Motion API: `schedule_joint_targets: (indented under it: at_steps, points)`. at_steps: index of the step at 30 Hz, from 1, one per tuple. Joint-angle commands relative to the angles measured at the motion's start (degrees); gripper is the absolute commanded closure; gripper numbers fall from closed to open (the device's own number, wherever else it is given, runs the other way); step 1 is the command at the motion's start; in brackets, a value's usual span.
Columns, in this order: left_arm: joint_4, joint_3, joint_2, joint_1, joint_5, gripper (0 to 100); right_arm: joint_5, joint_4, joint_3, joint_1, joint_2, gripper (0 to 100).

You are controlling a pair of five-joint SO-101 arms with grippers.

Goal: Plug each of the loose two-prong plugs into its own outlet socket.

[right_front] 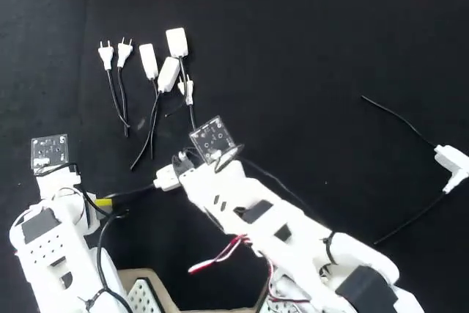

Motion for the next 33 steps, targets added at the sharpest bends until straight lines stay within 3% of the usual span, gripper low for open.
schedule_joint_targets:
  at_steps: [1,19,27,33]
  points:
    - [0.4,-0.2,-0.6,0.8,0.1,67,-1.8,0.0,0.8,-2.6,0.0,98.6]
    - [0.4,-0.2,-0.6,0.8,0.1,67,-9.1,0.3,-3.5,-1.8,7.3,98.6]
    - [0.5,-0.1,-0.5,0.8,-1.7,67,-20.0,14.4,-5.9,-1.8,2.6,98.6]
    - [0.7,-0.1,-0.6,0.8,-1.8,67,-20.0,12.0,-2.5,-2.5,-1.0,98.6]
